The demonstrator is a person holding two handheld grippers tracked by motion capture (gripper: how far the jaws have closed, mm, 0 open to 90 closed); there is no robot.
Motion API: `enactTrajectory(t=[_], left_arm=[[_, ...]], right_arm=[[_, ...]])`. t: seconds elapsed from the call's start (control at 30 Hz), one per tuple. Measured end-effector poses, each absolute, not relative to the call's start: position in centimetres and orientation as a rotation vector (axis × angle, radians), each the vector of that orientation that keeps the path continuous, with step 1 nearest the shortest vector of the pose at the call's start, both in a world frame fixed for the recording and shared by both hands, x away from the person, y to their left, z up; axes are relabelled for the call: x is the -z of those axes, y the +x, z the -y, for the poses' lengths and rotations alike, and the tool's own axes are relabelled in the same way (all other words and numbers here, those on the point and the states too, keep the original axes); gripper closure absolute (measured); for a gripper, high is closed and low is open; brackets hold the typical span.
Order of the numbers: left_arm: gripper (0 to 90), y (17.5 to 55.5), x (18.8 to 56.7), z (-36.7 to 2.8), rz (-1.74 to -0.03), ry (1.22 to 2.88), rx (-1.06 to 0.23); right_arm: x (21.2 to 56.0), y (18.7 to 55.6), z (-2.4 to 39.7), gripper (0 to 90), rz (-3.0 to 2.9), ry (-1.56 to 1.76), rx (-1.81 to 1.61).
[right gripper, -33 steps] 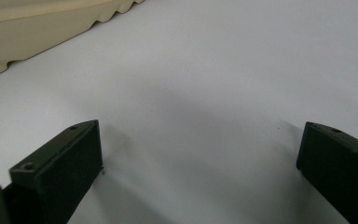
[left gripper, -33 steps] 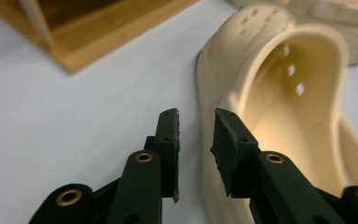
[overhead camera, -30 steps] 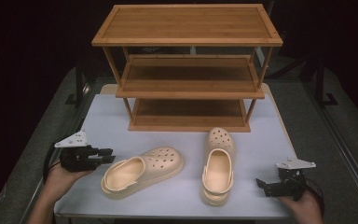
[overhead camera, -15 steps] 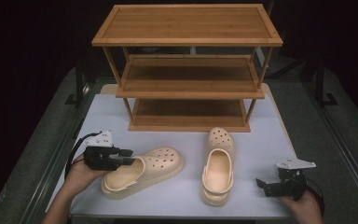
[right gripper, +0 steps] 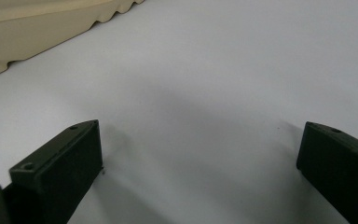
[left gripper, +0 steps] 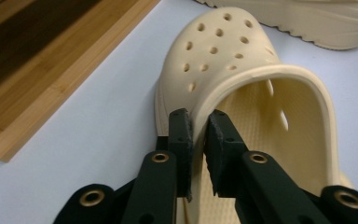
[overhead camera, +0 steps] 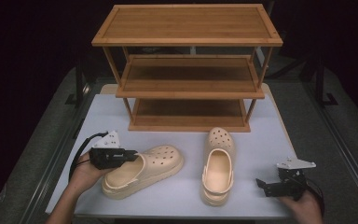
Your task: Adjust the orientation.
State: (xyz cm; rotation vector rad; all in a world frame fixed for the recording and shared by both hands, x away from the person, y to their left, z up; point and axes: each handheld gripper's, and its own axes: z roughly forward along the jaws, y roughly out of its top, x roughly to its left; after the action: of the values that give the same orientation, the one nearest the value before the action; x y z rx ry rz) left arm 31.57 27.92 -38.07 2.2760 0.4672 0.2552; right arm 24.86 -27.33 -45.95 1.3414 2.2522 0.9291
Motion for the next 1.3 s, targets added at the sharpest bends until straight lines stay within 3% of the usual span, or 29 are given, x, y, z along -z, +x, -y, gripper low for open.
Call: enactTrajectory(t=[0.73,1.3], left_arm=[[83.5,35.0,37.7,-26.6,-0.694,2.230,-0.472],[82.6,33.8,37.8,-26.1,-0.688,2.277,-0.447]], right_arm=[[46.0,24.9,27.3,0.0,-2.253,1.343,-0.932],[46.0,24.9,27.4,0.0,-2.253,1.343,-0.933]])
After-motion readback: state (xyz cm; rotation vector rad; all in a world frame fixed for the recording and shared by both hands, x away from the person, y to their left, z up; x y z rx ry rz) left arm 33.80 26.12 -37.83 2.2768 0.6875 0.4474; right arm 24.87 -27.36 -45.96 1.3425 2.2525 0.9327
